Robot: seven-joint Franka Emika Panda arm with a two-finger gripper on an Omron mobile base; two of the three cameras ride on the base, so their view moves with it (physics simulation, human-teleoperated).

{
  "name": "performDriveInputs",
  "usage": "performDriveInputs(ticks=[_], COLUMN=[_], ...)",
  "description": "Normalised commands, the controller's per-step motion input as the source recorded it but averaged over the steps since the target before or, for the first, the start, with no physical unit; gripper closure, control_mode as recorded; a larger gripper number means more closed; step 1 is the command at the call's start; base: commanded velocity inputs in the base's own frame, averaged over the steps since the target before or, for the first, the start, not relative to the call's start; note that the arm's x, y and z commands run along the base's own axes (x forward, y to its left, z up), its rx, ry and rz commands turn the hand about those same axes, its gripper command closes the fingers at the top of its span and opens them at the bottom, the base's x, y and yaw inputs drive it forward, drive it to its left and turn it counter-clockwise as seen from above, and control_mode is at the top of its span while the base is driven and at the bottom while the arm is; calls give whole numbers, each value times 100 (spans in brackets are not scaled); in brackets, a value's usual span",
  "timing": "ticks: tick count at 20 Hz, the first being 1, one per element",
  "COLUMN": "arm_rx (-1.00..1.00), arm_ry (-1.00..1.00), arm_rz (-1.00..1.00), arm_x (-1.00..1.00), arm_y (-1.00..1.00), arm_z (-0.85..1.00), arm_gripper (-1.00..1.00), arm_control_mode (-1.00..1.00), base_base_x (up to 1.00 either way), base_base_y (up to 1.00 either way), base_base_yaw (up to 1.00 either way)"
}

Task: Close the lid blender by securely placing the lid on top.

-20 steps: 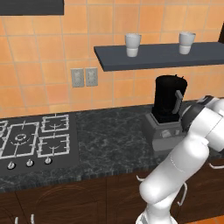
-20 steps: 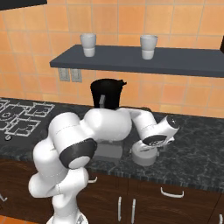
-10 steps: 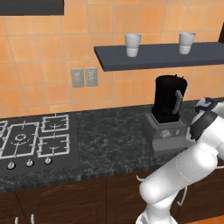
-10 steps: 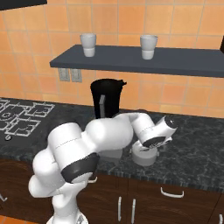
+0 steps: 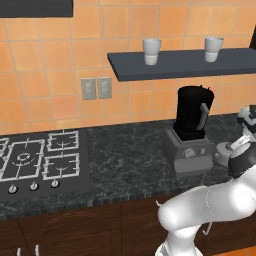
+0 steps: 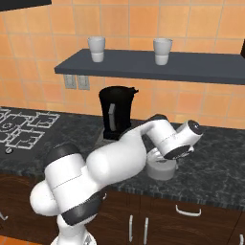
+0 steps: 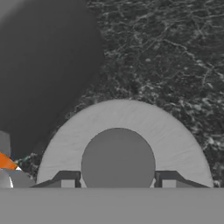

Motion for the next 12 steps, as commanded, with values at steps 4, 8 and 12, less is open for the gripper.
performDriveInputs(ticks=[4, 8, 12], arm_rx=[0, 0, 0], arm_ry=[-5, -5, -5], arm_rz=[-9, -14, -14], arm_x=[-40, -32, -19], arm_y=[0, 0, 0], arm_z=[97, 100, 100], arm_gripper=[100, 100, 100], arm_control_mode=[-100, -100, -100], base_base_x=[0, 0, 0], base_base_y=[0, 0, 0], base_base_yaw=[0, 0, 0])
